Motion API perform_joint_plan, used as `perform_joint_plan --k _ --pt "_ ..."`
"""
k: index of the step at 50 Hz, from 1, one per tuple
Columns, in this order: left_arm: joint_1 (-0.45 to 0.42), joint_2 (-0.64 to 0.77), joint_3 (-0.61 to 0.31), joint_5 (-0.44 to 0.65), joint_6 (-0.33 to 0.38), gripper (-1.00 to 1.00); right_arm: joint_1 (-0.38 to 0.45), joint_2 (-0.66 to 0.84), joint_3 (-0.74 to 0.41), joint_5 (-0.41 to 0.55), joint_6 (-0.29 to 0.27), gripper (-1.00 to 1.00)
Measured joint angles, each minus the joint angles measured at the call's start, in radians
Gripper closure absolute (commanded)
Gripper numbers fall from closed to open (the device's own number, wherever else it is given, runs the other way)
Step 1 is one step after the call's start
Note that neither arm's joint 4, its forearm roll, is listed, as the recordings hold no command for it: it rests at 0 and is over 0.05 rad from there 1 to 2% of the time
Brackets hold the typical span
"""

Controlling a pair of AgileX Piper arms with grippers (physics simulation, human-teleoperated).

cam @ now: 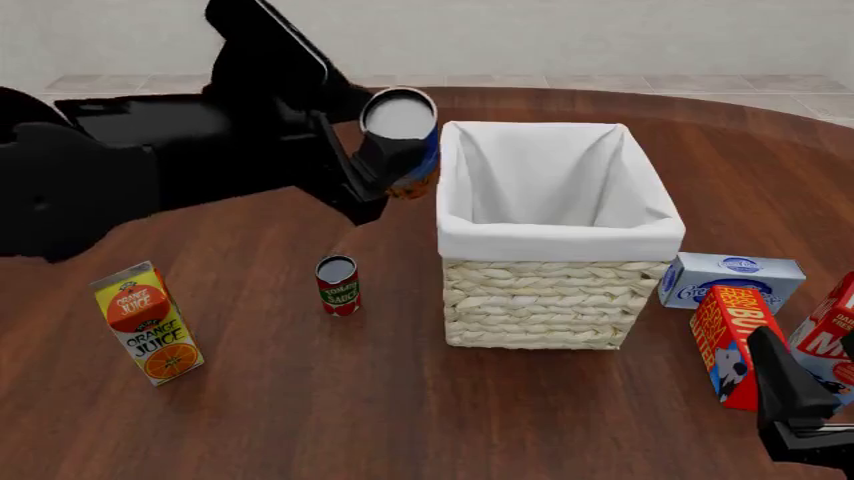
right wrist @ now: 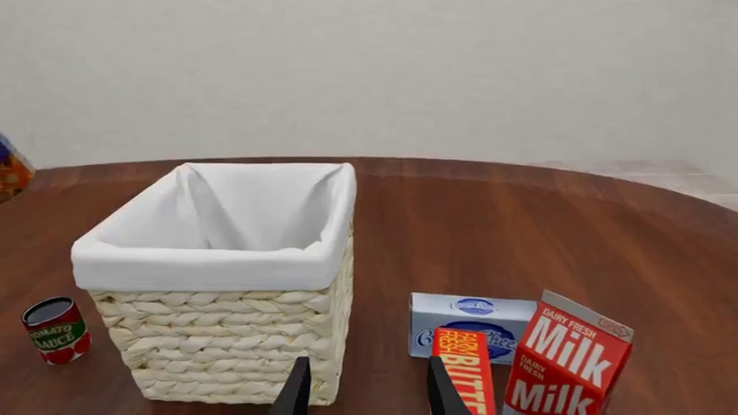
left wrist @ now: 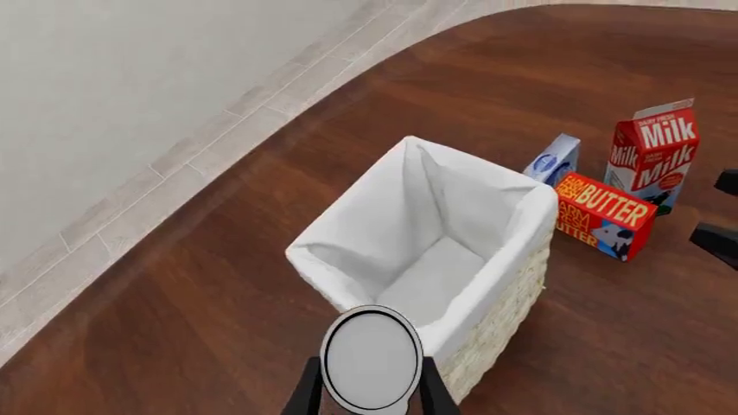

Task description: Pick up the alphabet soup and the tomato sauce, and put them in the basket.

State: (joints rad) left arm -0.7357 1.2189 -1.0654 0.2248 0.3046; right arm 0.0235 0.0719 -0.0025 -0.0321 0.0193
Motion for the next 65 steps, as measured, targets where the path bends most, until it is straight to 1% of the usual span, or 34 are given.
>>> perform_joint_plan --k 27,55,65 --pt "-0.034 0.134 -0.134 -0.018 0.008 1.00 -0.009 0.021 0.000 -0.011 0.009 -1.00" --pt "-0.064 0.258 -0.213 -0.056 -0.005 1.00 0.000 0.054 0.001 -0.029 0.007 -1.00" --pt "-0.074 0.307 -0.259 -0.058 -0.007 1.00 0.002 0.063 0.001 -0.034 0.007 -1.00"
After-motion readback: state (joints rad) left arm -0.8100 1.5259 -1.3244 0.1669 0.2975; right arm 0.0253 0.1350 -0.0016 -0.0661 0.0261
